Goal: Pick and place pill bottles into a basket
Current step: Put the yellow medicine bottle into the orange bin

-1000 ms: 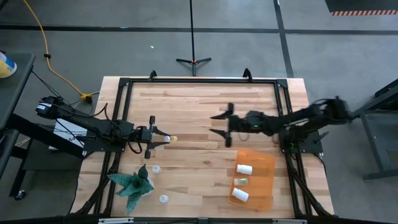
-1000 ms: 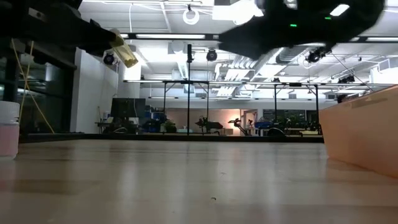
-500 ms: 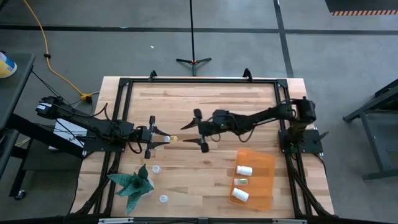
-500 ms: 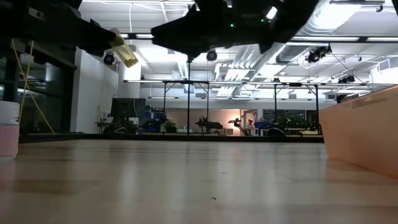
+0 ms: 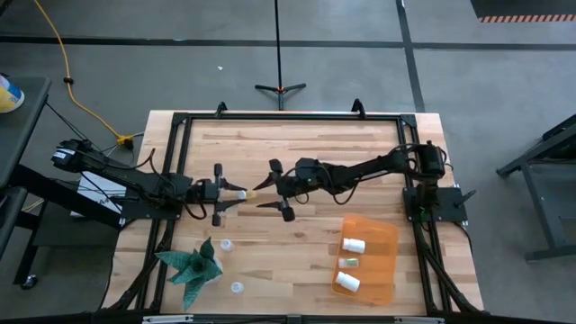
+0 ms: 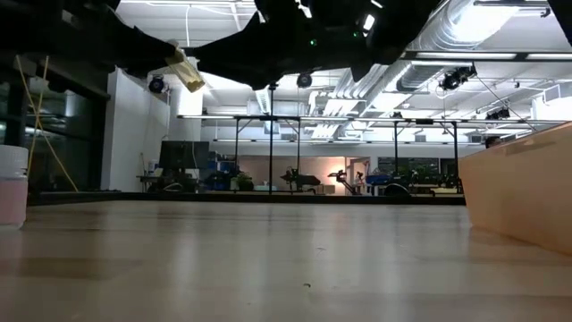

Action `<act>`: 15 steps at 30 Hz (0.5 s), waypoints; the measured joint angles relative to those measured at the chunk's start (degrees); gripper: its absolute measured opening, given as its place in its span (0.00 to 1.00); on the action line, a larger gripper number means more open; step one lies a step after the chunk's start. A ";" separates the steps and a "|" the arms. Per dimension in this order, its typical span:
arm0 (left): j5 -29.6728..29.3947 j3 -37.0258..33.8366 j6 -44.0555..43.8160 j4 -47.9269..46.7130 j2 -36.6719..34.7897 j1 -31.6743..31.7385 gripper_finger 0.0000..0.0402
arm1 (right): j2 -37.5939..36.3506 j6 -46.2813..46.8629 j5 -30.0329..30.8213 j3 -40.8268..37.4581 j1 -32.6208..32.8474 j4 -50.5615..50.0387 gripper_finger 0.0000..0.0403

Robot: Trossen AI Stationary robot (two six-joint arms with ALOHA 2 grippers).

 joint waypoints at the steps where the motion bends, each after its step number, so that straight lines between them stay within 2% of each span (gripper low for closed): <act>1: 0.00 0.00 0.00 0.74 0.00 0.00 0.42 | 0.11 0.00 0.53 0.00 -0.02 0.12 0.59; 15: -0.02 0.00 -0.11 5.53 0.44 0.00 0.42 | 0.28 0.04 4.26 -0.02 0.02 2.99 0.59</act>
